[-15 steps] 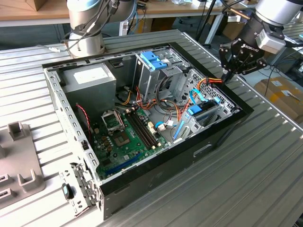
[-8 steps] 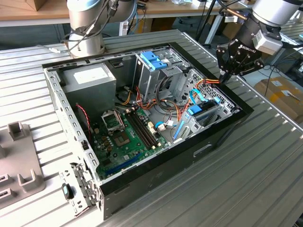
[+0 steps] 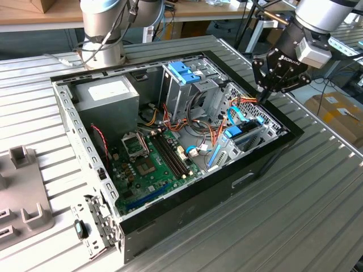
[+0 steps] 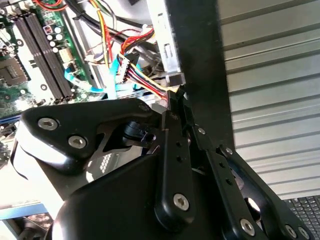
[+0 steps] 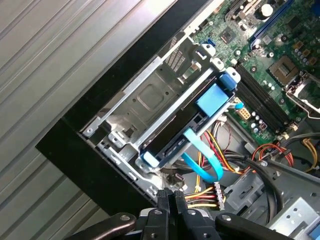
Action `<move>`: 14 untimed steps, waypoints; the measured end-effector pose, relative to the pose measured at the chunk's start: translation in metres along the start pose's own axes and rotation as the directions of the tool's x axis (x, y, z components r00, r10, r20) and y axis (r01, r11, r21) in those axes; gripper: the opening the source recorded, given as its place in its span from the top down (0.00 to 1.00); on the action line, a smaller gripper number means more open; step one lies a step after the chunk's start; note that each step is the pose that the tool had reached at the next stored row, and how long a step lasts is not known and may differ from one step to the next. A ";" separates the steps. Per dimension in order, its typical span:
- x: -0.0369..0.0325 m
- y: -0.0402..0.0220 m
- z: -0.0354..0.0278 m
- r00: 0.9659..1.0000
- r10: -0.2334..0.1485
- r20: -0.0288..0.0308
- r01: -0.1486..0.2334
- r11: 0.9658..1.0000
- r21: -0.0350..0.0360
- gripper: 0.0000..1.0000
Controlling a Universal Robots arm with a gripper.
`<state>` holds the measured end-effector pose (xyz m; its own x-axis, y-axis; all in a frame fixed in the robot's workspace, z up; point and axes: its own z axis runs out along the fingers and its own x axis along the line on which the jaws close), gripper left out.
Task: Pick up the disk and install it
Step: 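Insert the second disk wire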
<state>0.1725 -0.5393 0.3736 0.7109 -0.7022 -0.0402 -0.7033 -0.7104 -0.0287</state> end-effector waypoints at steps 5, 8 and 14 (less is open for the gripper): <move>-0.0040 0.0040 0.0002 1.000 0.000 0.000 0.000 1.000 0.000 0.84; -0.0041 0.0040 0.0002 1.000 0.000 0.000 0.000 1.000 0.000 0.84; -0.0041 0.0041 0.0002 1.000 0.007 0.000 -0.007 1.000 0.000 0.84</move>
<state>0.1667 -0.5393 0.3734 0.7059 -0.7072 -0.0401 -0.7083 -0.7054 -0.0287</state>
